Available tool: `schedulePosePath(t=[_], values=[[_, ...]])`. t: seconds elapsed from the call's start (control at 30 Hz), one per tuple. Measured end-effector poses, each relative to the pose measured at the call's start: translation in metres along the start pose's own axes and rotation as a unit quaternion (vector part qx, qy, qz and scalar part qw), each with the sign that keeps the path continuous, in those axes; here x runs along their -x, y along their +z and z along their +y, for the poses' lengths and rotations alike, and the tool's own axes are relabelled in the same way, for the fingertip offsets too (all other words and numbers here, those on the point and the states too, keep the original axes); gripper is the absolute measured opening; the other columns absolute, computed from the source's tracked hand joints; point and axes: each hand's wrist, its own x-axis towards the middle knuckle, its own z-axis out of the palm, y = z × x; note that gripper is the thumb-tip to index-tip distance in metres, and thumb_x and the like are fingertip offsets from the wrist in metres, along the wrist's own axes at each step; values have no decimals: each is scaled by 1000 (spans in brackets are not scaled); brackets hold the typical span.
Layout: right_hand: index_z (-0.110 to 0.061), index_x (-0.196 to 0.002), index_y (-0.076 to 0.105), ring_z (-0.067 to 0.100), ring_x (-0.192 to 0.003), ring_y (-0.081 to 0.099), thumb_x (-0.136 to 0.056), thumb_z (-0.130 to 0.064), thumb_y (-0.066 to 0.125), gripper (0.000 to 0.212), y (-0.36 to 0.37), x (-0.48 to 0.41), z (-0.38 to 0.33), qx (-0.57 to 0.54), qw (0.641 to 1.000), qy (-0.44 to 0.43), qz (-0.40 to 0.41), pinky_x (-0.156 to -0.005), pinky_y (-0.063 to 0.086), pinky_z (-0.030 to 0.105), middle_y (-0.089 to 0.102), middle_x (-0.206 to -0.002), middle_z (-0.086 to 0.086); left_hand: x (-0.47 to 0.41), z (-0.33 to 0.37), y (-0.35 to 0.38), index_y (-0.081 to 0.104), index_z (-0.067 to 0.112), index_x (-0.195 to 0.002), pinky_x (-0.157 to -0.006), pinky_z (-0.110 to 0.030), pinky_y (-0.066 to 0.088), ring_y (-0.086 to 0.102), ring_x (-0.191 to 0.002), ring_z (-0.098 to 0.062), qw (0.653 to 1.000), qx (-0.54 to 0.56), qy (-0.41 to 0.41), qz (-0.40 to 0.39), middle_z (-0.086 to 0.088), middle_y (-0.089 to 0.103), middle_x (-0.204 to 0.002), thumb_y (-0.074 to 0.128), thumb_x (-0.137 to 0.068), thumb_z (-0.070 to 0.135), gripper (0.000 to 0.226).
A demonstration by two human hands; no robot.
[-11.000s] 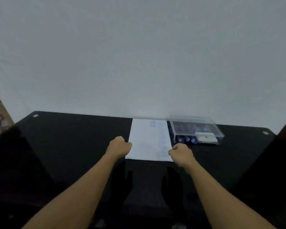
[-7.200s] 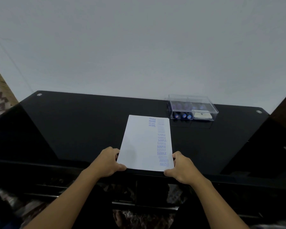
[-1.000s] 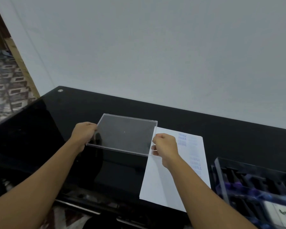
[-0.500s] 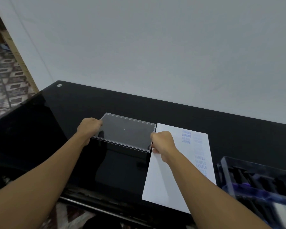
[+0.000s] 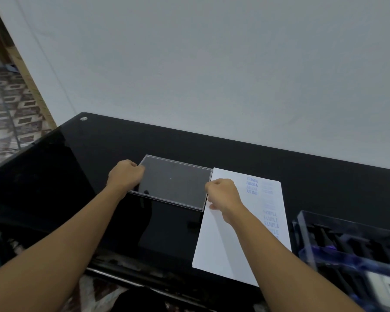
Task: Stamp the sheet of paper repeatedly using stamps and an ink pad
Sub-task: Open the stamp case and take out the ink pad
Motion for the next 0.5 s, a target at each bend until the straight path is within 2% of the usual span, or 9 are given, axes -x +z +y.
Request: schedulePosePath(t=[0.07,0.1,0.17,0.27,0.37,0.5], values=[[12,-93,61,28,-74,53,-88,-10,50,24,-7,3,3,10,1000,0,0,-63,47,34,58,-89,25,8,7,0,66,18,-96,-79,-36,49,60,-88,-21,1000,6,13,2,3,64,-88,57,-86,29,17],[13,-106,62,32,-76,58,-89,-9,50,31,-11,6,4,16,1000,0,0,-63,48,33,63,-103,30,14,10,0,66,18,-96,-75,-35,47,59,-85,-18,1000,9,21,3,4,63,-88,57,-87,28,16],[11,-114,62,31,-79,62,-91,-9,50,33,-22,15,5,29,1000,-7,3,-64,49,33,64,-118,26,28,19,1,65,17,-96,-71,-33,43,57,-80,-13,999,17,40,-1,3,63,-90,56,-89,27,14],[8,-107,65,23,-79,65,-93,-10,51,27,-42,29,10,37,999,-19,4,-65,50,32,67,-111,20,55,35,9,65,16,-90,-70,-34,46,57,-80,-14,997,40,64,-23,0,65,-90,57,-90,25,12],[8,-106,66,20,-75,67,-92,-10,51,27,-68,46,19,35,999,-20,14,-64,50,32,70,-103,17,87,54,23,66,20,-88,-80,-35,49,60,-89,-16,993,49,94,-49,4,66,-90,58,-89,25,10],[10,-104,65,16,-68,64,-91,-10,51,28,-111,71,32,39,998,-22,33,-61,48,30,71,-97,13,134,86,45,67,14,-97,-72,-31,46,61,-89,-14,983,52,147,-100,3,67,-95,55,-92,22,15]])
